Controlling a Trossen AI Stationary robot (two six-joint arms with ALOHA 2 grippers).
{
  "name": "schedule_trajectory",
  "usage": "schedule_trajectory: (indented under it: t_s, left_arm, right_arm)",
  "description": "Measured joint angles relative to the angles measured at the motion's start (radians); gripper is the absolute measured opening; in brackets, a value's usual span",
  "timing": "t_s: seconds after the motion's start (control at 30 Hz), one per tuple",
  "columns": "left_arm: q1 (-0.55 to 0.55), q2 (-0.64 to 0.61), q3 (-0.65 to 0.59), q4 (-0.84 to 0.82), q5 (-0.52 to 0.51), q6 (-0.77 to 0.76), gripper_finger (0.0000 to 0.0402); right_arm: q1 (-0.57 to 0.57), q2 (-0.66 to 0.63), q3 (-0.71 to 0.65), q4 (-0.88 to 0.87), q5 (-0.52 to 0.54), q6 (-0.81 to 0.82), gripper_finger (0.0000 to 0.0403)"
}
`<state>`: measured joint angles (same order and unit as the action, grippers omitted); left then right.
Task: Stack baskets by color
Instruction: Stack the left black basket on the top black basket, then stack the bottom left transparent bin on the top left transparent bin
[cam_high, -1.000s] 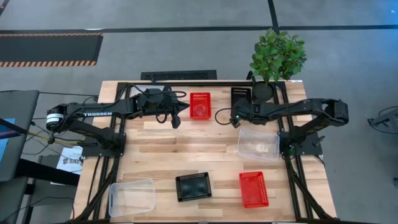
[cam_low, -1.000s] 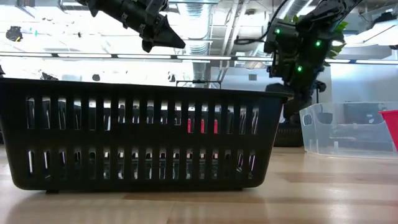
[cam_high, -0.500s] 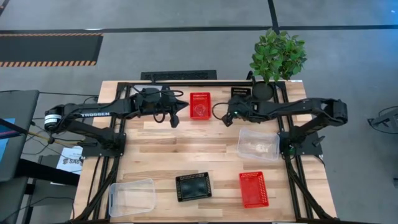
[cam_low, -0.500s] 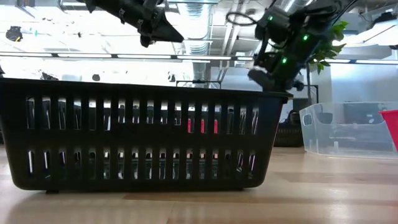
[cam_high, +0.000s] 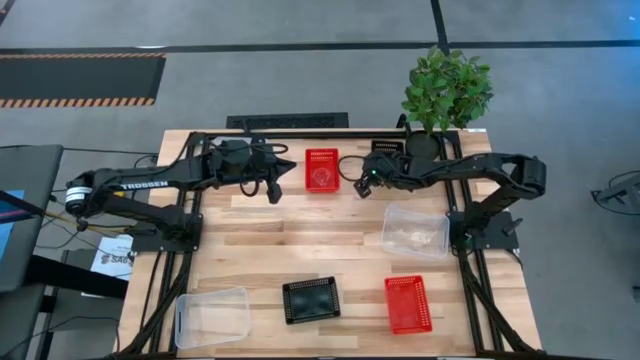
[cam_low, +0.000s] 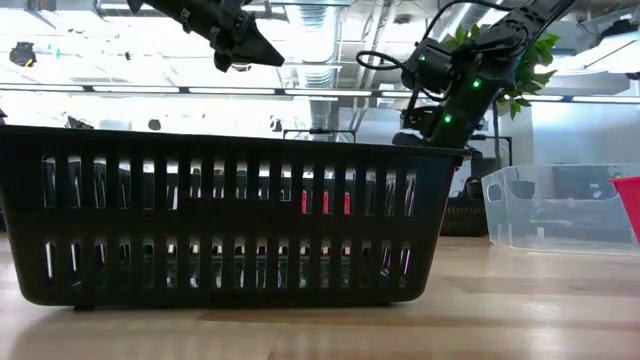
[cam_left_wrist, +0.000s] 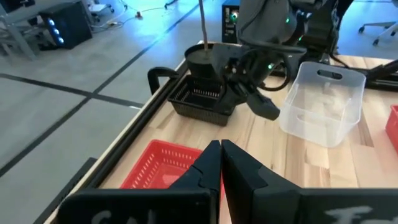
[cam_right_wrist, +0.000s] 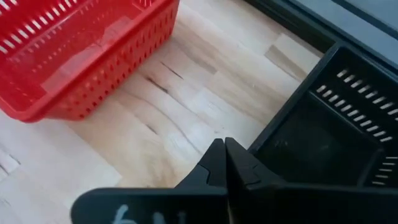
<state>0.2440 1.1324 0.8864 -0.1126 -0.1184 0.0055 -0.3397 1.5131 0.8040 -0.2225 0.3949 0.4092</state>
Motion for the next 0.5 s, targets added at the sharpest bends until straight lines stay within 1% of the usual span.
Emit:
schedule_trajectory:
  t_s: [0.13, 0.27, 0.4, 0.5]
  left_arm:
    - [0.000, 0.011, 0.000, 0.001, -0.002, 0.000, 0.0000]
    - [0.000, 0.015, 0.000, 0.016, -0.002, 0.006, 0.0000]
    - [0.000, 0.015, 0.000, 0.032, -0.002, 0.014, 0.0000]
    - [0.000, 0.015, 0.000, 0.029, -0.002, 0.016, 0.0000]
  right_arm:
    - [0.014, 0.000, 0.000, -0.002, -0.004, -0.013, 0.0003]
    - [0.032, -0.030, 0.000, -0.007, 0.043, 0.002, 0.0005]
    - [0.013, -0.073, 0.000, -0.027, 0.057, 0.055, 0.0003]
    - [-0.006, -0.077, 0.000, -0.042, 0.060, 0.070, 0.0016]
